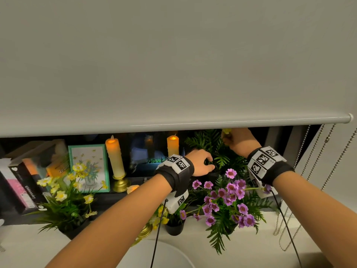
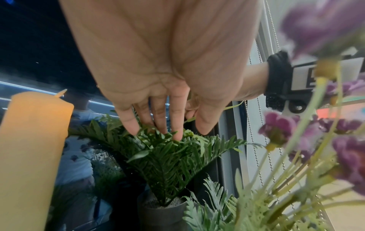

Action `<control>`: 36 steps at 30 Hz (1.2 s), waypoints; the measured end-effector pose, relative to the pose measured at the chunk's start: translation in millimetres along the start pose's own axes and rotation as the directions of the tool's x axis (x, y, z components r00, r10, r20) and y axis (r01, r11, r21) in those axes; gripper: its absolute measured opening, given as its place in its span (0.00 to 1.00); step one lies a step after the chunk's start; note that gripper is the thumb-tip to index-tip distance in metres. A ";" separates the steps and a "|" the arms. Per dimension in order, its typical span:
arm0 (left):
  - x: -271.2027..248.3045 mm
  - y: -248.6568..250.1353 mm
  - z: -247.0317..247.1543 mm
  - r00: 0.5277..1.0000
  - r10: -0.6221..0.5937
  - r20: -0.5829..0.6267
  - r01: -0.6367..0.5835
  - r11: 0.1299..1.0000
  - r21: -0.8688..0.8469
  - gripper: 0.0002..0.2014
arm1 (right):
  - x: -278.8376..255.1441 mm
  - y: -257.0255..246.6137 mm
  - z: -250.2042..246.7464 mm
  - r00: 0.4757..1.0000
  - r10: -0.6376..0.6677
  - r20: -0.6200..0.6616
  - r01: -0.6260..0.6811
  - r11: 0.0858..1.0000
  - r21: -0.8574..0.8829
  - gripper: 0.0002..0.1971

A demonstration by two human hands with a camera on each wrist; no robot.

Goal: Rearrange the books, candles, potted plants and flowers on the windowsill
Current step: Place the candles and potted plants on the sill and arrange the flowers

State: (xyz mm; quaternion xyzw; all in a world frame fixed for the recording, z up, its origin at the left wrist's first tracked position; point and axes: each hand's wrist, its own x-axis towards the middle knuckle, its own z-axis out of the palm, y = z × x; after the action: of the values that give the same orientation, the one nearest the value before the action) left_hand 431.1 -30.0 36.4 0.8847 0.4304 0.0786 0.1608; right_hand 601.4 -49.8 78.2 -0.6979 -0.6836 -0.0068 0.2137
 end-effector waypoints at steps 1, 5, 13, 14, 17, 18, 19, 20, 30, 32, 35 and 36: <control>0.5 -0.3 -0.2 1.000 -0.001 -0.003 0.001 1.000 -0.001 0.20 | 0.1 -0.5 1.2 1.000 0.023 0.014 -0.023 1.000 -0.021 0.06; 0.6 0.7 0.1 1.000 0.000 -0.004 0.000 1.000 -0.007 0.20 | -1.0 1.5 14.2 0.977 0.153 0.150 -0.133 0.982 -0.135 0.16; 0.9 -2.9 -1.1 1.000 -0.018 0.003 0.018 1.000 0.002 0.20 | 1.7 7.6 22.7 0.962 0.228 0.150 -0.215 0.972 -0.097 0.18; 1.5 -3.1 -0.9 1.000 -0.020 0.006 0.020 1.000 0.003 0.20 | 1.7 6.8 23.0 0.963 0.221 0.154 -0.208 0.973 -0.097 0.18; 2.1 -2.5 -1.4 1.000 -0.019 0.018 0.019 1.000 0.012 0.20 | -0.2 3.3 21.9 0.968 0.167 0.189 -0.151 0.984 -0.094 0.21; 1.6 -2.1 -2.1 1.000 -0.016 0.017 0.016 1.000 0.012 0.20 | -1.3 3.1 21.1 0.969 0.141 0.200 -0.123 0.987 -0.100 0.21; 0.4 -1.7 -3.0 1.000 -0.014 0.014 0.014 1.000 0.009 0.20 | -2.5 3.3 19.9 0.971 0.118 0.208 -0.097 0.989 -0.107 0.20; -1.0 -1.4 -4.0 1.000 -0.009 0.010 0.009 1.000 0.004 0.20 | -3.9 4.3 18.3 0.972 0.100 0.211 -0.077 0.990 -0.116 0.19; -12.8 0.4 -12.2 0.999 0.010 -0.031 -0.011 1.000 -0.011 0.18 | -26.1 6.4 -9.3 0.988 0.041 0.147 -0.029 0.996 -0.083 0.21; -15.5 1.2 -13.4 0.999 0.016 -0.034 -0.016 1.000 -0.012 0.18 | -29.2 6.2 -13.9 0.991 0.020 0.130 -0.012 0.998 -0.066 0.20; -19.5 1.6 -15.0 0.999 0.024 -0.037 -0.025 1.000 -0.013 0.18 | -33.7 5.2 -20.4 0.994 0.021 0.105 -0.020 1.000 -0.008 0.19; -20.7 1.2 -15.6 0.999 0.023 -0.038 -0.023 1.000 -0.017 0.18 | -35.3 4.8 -21.8 0.995 0.024 0.101 -0.025 1.000 0.002 0.19</control>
State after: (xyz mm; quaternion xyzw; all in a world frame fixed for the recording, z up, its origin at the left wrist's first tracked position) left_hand 414.9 -43.6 51.4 0.8865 0.4225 0.1010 0.1594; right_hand 609.8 -90.0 86.0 -0.7053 -0.6849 0.0321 0.1801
